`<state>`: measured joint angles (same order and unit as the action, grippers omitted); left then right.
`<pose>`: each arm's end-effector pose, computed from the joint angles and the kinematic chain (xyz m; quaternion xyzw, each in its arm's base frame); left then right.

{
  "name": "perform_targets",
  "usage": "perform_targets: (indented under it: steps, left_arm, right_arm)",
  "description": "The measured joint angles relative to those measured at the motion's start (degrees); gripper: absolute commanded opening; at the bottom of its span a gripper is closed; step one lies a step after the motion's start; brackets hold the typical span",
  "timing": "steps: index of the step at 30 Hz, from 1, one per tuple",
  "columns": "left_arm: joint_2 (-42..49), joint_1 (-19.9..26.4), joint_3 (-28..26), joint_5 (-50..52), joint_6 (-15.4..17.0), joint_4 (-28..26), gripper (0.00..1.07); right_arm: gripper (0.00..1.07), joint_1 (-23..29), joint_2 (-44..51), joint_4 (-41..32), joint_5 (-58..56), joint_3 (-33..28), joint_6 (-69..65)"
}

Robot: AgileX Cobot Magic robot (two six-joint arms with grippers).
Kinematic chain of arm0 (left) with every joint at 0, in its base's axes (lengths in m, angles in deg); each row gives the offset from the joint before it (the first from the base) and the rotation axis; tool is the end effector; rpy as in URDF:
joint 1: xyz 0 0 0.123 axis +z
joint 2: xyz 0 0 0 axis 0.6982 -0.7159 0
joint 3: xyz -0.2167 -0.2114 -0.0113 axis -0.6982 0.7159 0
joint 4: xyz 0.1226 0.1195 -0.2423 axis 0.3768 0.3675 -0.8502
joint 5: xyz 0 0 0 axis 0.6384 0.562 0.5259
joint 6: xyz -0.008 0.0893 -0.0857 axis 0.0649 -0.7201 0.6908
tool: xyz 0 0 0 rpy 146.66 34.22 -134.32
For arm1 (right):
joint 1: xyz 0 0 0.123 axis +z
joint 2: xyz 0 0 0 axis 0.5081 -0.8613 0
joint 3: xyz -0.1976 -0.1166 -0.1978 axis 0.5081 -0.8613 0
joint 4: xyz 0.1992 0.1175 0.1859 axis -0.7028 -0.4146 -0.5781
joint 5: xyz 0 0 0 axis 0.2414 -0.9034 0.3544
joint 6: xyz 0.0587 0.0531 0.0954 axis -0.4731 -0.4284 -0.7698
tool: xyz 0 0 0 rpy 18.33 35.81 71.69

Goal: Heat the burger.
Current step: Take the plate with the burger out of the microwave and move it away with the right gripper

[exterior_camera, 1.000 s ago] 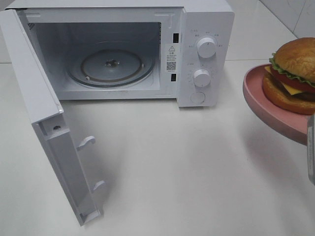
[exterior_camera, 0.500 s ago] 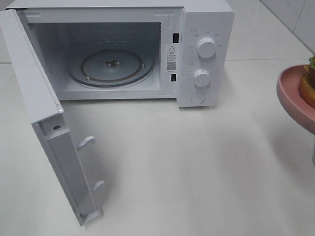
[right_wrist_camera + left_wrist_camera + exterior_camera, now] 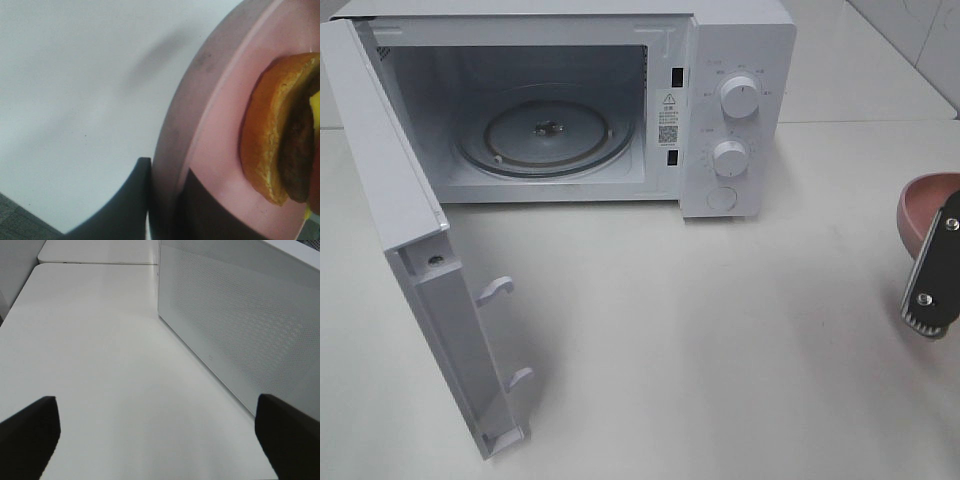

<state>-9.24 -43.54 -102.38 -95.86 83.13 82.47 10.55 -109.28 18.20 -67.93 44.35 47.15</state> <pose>0.0425 -0.0092 0.2890 0.0154 0.8508 -0.0292 0.5244 0.1866 0.0743 0.1753 -0.4506 0.8341 -0.2443 0.2039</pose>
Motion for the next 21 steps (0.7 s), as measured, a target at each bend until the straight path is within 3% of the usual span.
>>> perform_targets:
  steps: [9, 21]
  left_arm:
    - [0.00, 0.00, 0.00, 0.00, 0.00, 0.00, 0.98]
    - [0.00, 0.00, 0.00, 0.00, 0.00, 0.00, 0.98]
  right_arm:
    - [0.00, 0.00, -6.13, 3.04, -0.11, 0.57, -11.00]
    - [0.00, 0.00, -21.20, 5.90, -6.76, 8.31, -29.16]
